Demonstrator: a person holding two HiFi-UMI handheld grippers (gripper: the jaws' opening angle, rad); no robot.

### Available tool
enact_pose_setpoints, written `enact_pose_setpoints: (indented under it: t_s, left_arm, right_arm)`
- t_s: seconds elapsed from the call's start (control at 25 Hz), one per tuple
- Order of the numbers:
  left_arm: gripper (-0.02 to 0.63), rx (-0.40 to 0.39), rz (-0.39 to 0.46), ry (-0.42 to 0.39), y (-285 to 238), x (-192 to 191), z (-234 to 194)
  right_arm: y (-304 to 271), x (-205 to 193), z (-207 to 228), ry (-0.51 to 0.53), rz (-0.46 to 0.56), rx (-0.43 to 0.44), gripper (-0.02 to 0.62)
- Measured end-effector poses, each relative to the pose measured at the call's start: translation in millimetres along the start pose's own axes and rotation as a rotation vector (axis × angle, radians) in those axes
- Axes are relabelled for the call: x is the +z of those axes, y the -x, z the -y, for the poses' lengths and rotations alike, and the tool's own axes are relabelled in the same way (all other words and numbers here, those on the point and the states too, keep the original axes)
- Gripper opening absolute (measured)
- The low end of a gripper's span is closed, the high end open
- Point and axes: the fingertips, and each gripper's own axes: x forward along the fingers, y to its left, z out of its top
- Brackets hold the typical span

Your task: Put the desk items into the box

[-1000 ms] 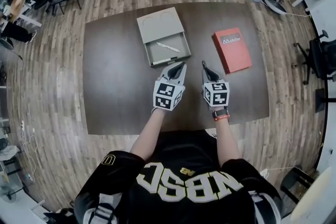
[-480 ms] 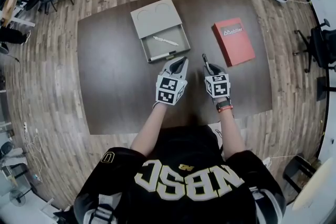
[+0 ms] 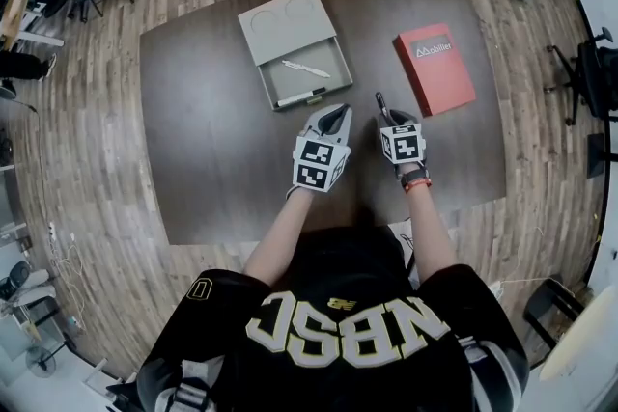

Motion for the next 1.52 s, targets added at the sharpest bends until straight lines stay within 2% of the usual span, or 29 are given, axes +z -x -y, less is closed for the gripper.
enact_pose_setpoints:
  t_s: [0.32, 0.52, 0.84, 1.08, 1.52]
  left_arm:
    - [0.017, -0.002, -0.017, 0.012, 0, -9, 3]
    - [0.017, 0.0, -0.019, 0.017, 2, -10, 0]
    - [0.015, -0.022, -0.017, 0.014, 0, -11, 5]
    - [0.015, -0.012, -0.013, 0.013, 2, -14, 7]
    - [0.015, 0.02, 0.006, 0.041, 5, -14, -8]
  right_arm:
    - [-16, -6, 5, 0.002, -0.05, -0.005, 0.1]
    - [-19, -4, 7, 0.007, -0.053, -0.014, 0.052]
    - [-17, 0, 8, 0.001, -0.052, 0.006, 0.051]
    - [-13, 1, 10, 0.024, -0.025, 0.038, 0.051]
    - [16, 52, -28, 0.152, 0.048, 0.181, 0.052]
